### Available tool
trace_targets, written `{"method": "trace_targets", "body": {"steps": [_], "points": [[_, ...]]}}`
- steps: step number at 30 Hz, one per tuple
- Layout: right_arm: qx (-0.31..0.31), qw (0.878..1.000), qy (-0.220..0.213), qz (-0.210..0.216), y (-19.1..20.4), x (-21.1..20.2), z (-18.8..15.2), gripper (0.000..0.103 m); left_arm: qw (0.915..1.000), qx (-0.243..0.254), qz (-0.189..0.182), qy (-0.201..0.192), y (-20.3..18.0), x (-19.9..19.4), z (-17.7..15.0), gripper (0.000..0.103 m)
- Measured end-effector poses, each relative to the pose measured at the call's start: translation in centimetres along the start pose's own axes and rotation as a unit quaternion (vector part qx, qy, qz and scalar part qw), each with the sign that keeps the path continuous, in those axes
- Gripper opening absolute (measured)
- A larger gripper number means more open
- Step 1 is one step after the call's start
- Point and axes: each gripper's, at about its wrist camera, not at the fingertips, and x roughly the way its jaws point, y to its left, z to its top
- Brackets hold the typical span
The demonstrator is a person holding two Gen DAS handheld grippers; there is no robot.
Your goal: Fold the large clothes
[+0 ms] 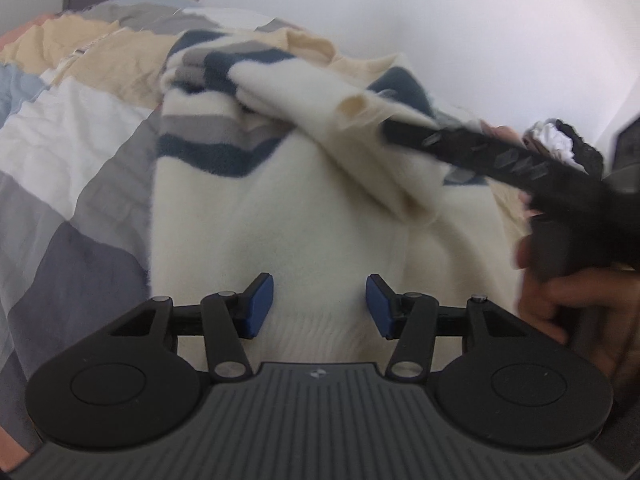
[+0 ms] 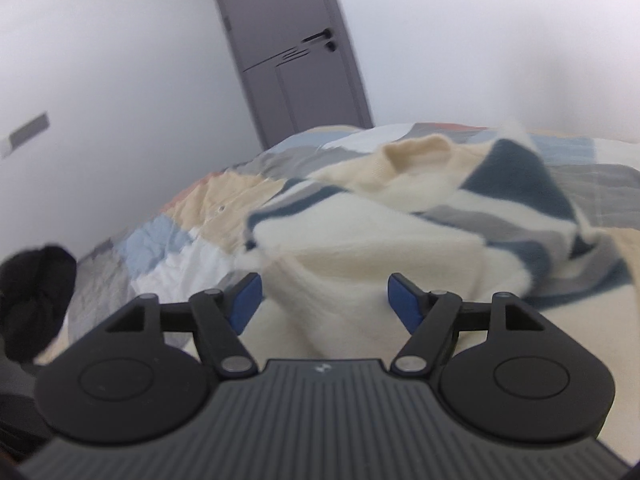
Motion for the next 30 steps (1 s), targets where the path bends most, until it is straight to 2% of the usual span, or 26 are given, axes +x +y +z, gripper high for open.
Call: {"method": "trace_targets", "body": {"steps": [7, 10, 15, 18, 21, 24, 27, 30], "points": [[-0.040, 0.998, 0.030, -0.040, 0.7, 2.5, -1.4, 0.069, 0.9998, 0.009, -0.011, -0.016, 0.2, -0.1, -0.5, 0.058], [-0.043, 0.997, 0.015, -0.055, 0.5, 2.6, -1.3, 0.059, 0.9995, 0.013, -0.013, -0.025, 0.3, 0.4, -0.5, 0.058], [-0.019, 0.998, -0.010, -0.060, -0.1, 1.3, -0.6, 0.026, 0.9992, -0.015, -0.022, -0.029, 0.9, 0.4, -0.2, 0.058], [-0.003, 0.998, -0.026, -0.062, -0.2, -0.2, -0.3, 0.018, 0.9986, -0.034, -0.025, -0.033, 1.3, 0.1, -0.1, 0.059], [0.010, 0.996, -0.048, -0.079, 0.1, -2.2, 0.3, 0.017, 0.9978, -0.052, -0.026, -0.033, 1.5, 0.1, -0.1, 0.059], [0.028, 0.991, -0.060, -0.115, -0.3, -4.1, 0.4, 0.016, 0.9965, -0.072, -0.025, -0.034, 1.5, 0.1, -0.2, 0.058], [0.066, 0.984, -0.032, -0.163, -1.9, -5.0, 0.0, 0.016, 0.9941, -0.100, -0.027, -0.033, 1.7, -0.2, -0.3, 0.058], [0.145, 0.973, 0.010, -0.178, -5.2, -5.4, -1.1, 0.017, 0.9936, -0.104, -0.021, -0.037, 1.7, -0.8, -0.5, 0.058]]}}
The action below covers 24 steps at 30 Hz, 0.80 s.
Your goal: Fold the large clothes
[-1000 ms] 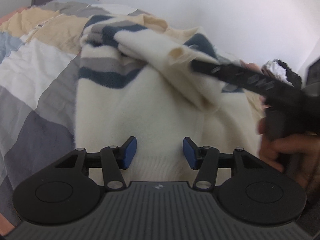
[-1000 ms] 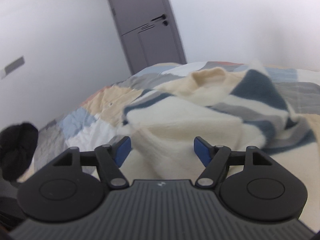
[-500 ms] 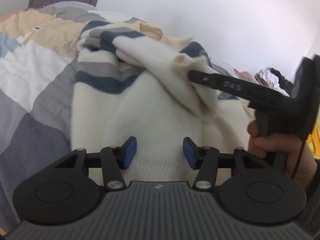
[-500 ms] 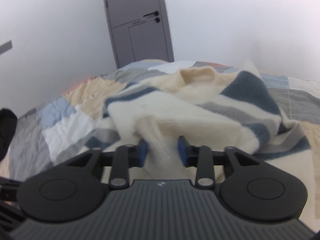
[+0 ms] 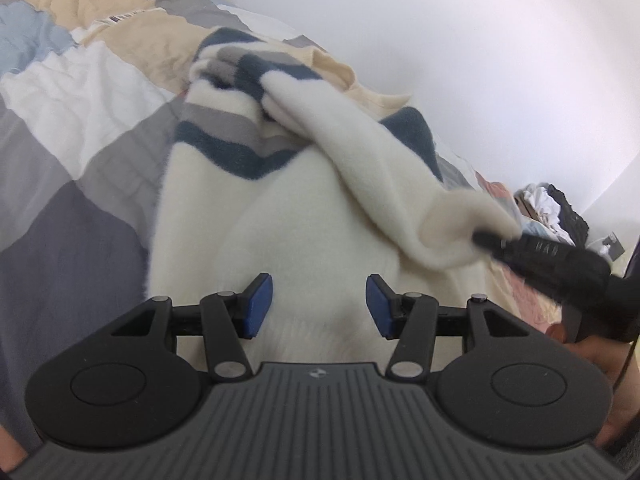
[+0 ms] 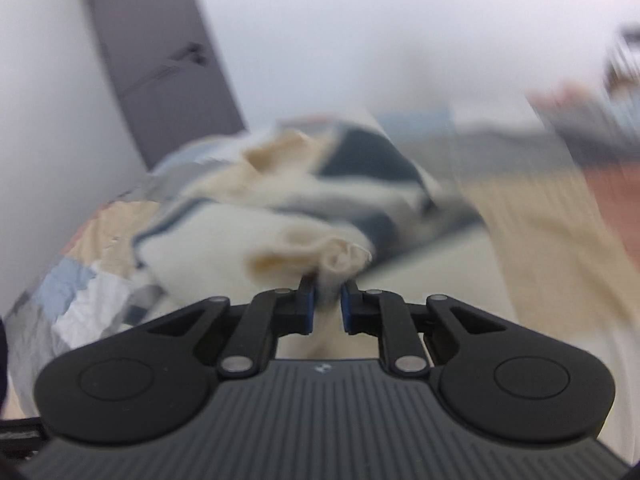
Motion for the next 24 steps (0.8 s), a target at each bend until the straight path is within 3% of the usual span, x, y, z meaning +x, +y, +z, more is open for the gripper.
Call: {"method": "trace_targets", "body": {"steps": [3, 7, 10, 14, 16, 18, 21, 24], "points": [[0.079, 0.996, 0.047, -0.004, -3.2, 0.8, -0.5, 0.017, 0.9999, -0.016, 0.005, -0.001, 0.0, -0.5, -0.1, 0.058], [0.165, 0.983, 0.081, 0.022, -5.9, 0.6, -1.2, 0.018, 0.9988, -0.048, 0.010, -0.006, 0.2, -2.0, -0.4, 0.058], [0.181, 0.980, 0.084, 0.025, -6.2, -0.9, -1.7, 0.019, 0.9979, -0.062, 0.016, -0.006, 0.4, -3.5, -0.8, 0.058], [0.160, 0.984, 0.072, 0.022, -6.3, -3.4, -1.6, 0.021, 0.9967, -0.071, 0.039, -0.007, 0.5, -5.3, -1.6, 0.058], [0.149, 0.986, 0.071, 0.017, -6.5, -4.5, -1.6, 0.038, 0.9958, -0.081, 0.042, -0.006, 0.7, -6.0, -2.2, 0.058], [0.144, 0.987, 0.066, 0.013, -6.8, -5.4, -1.9, 0.075, 0.9943, -0.096, 0.045, 0.001, 1.1, -6.4, -3.0, 0.058], [0.150, 0.986, 0.072, -0.021, -7.5, -5.7, -2.7, 0.078, 0.9910, -0.123, 0.050, 0.013, 1.9, -6.7, -4.2, 0.059], [0.197, 0.973, 0.104, -0.056, -9.2, -4.7, -3.6, 0.079, 0.9891, -0.130, 0.060, 0.033, 2.4, -6.4, -4.7, 0.061]]}}
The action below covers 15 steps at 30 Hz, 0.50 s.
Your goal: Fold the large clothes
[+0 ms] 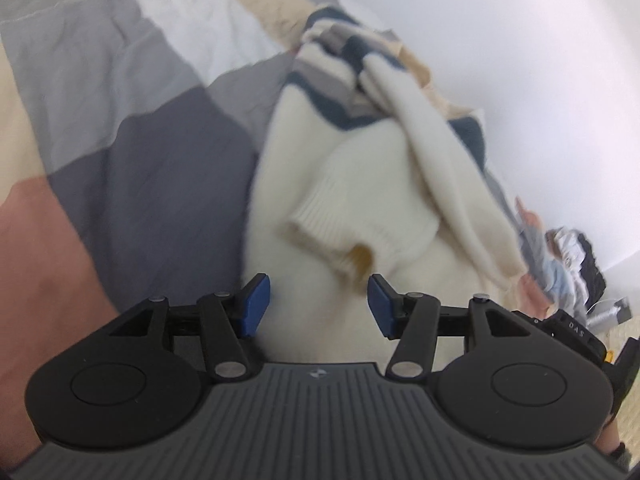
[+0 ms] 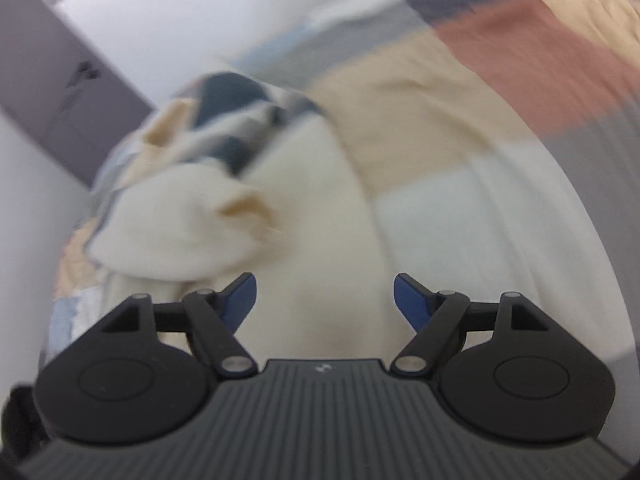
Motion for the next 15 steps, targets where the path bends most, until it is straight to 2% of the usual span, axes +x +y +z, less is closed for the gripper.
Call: {"method": "trace_targets", "body": {"steps": [4, 6, 9, 11, 14, 15], "points": [[0.085, 0.995, 0.057, 0.018, -2.5, 2.5, -0.5, 0.079, 0.9997, -0.015, -0.004, 0.019, 0.5, 0.9, -0.1, 0.069], [0.091, 0.993, 0.063, 0.039, -2.4, 2.8, -0.7, 0.079, 0.9988, -0.028, -0.018, 0.035, 0.9, 1.7, 0.0, 0.071], [0.102, 0.984, 0.090, 0.117, -1.8, 3.2, -1.0, 0.079, 0.9959, -0.054, -0.043, 0.059, 1.9, 3.1, 0.4, 0.071], [0.094, 0.979, 0.100, 0.149, -1.0, 3.3, -1.2, 0.079, 0.9944, -0.062, -0.058, 0.063, 2.1, 3.6, 0.4, 0.072], [0.064, 0.984, 0.099, 0.132, 0.1, 3.7, -1.5, 0.078, 0.9945, -0.062, -0.069, 0.049, 1.9, 4.2, 0.3, 0.071], [0.061, 0.986, 0.100, 0.119, 0.2, 4.1, -1.6, 0.072, 0.9951, -0.053, -0.068, 0.047, 1.5, 4.4, 0.3, 0.071]]}}
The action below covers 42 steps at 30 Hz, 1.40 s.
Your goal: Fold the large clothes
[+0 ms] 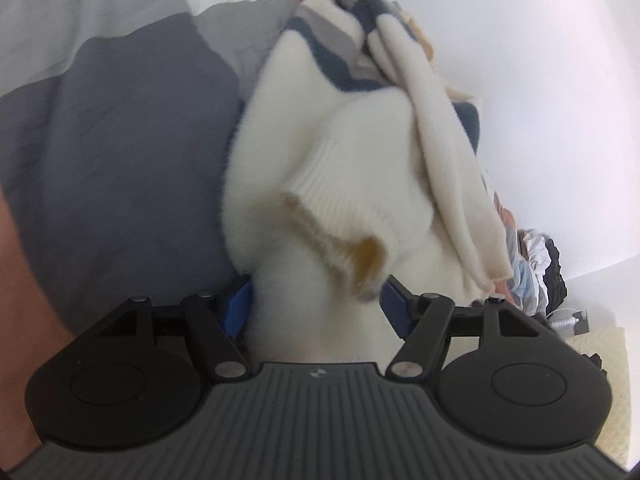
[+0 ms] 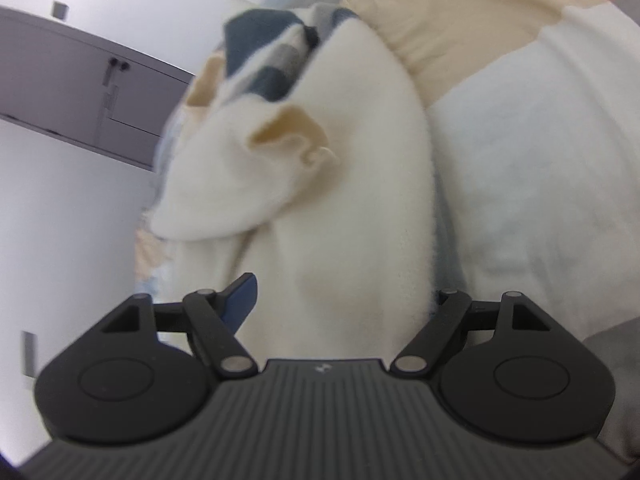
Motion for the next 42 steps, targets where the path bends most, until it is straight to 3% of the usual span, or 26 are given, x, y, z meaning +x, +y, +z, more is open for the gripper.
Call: {"method": "trace_targets", "body": {"steps": [3, 4, 6, 9, 11, 14, 18, 25, 31, 37, 42], "points": [[-0.006, 0.999, -0.009, -0.036, -0.6, 1.0, 0.3, 0.044, 0.9994, 0.029, 0.021, -0.005, -0.9, 0.9, 0.7, 0.056], [-0.006, 0.999, -0.013, -0.035, -0.6, 1.2, 0.4, 0.041, 0.9993, 0.031, 0.020, -0.007, -1.0, 1.2, 1.0, 0.044], [-0.010, 0.999, -0.024, -0.021, -0.2, 1.1, 0.4, 0.023, 0.9994, 0.030, 0.011, -0.010, -0.9, 1.3, 1.1, 0.036], [-0.025, 0.999, -0.041, 0.008, 0.3, 0.4, 0.4, 0.018, 0.9993, 0.014, -0.019, -0.030, -0.6, -0.1, 1.0, 0.029], [-0.024, 0.997, -0.062, 0.046, 0.5, -1.2, 0.3, 0.017, 0.9977, 0.003, -0.048, -0.048, -0.7, -1.7, 0.9, 0.025], [-0.017, 0.986, -0.093, 0.134, 1.1, -4.0, 0.2, 0.015, 0.9931, -0.009, -0.096, -0.068, -1.2, -4.4, 1.2, 0.023], [-0.009, 0.972, -0.094, 0.217, 1.1, -7.1, -0.3, 0.015, 0.9852, -0.023, -0.150, -0.079, -1.7, -8.0, 2.4, 0.022], [-0.024, 0.955, -0.082, 0.283, 2.2, -12.5, -3.0, 0.015, 0.9801, 0.000, -0.184, -0.074, -3.6, -14.6, 1.0, 0.022], [-0.059, 0.936, -0.090, 0.335, 3.3, -19.2, -5.6, 0.015, 0.9703, 0.029, -0.227, -0.079, -4.6, -21.6, -3.1, 0.022], [-0.085, 0.930, -0.097, 0.345, 2.3, -24.9, -8.9, 0.016, 0.9654, 0.049, -0.238, -0.094, -4.9, -26.2, -7.9, 0.022], [-0.089, 0.950, -0.116, 0.275, 3.4, -24.7, -8.5, 0.018, 0.9683, 0.039, -0.221, -0.109, -4.9, -25.4, -7.3, 0.022]]}}
